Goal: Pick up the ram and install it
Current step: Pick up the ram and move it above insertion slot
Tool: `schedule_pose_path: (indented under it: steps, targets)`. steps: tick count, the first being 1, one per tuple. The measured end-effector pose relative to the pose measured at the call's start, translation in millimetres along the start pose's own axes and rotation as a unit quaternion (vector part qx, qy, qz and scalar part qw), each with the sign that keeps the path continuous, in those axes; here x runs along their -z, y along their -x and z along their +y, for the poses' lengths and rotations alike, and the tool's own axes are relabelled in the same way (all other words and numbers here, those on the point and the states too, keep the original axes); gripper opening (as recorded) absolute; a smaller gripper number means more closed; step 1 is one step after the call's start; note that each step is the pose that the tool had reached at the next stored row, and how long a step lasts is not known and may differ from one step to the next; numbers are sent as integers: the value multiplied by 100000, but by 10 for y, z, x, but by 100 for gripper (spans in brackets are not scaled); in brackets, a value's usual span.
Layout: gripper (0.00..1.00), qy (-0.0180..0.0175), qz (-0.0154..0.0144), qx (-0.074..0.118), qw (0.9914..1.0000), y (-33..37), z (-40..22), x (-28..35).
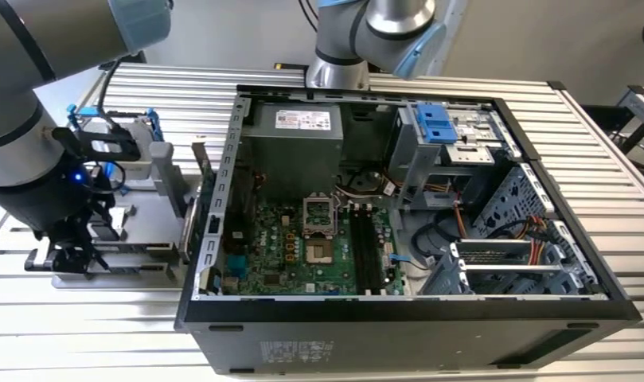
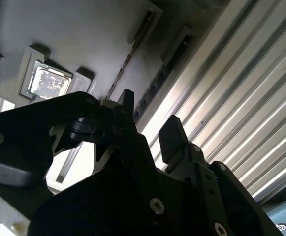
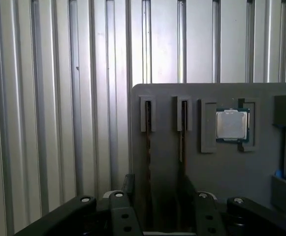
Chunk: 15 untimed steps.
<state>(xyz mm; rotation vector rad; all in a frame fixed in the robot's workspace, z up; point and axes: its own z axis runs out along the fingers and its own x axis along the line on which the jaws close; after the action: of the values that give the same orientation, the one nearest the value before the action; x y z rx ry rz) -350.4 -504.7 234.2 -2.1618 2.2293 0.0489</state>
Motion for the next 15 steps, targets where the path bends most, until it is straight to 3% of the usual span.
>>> schedule_pose_path:
  steps: [15]
  targets:
    - [100, 10, 4, 8, 100000, -16, 0, -272]
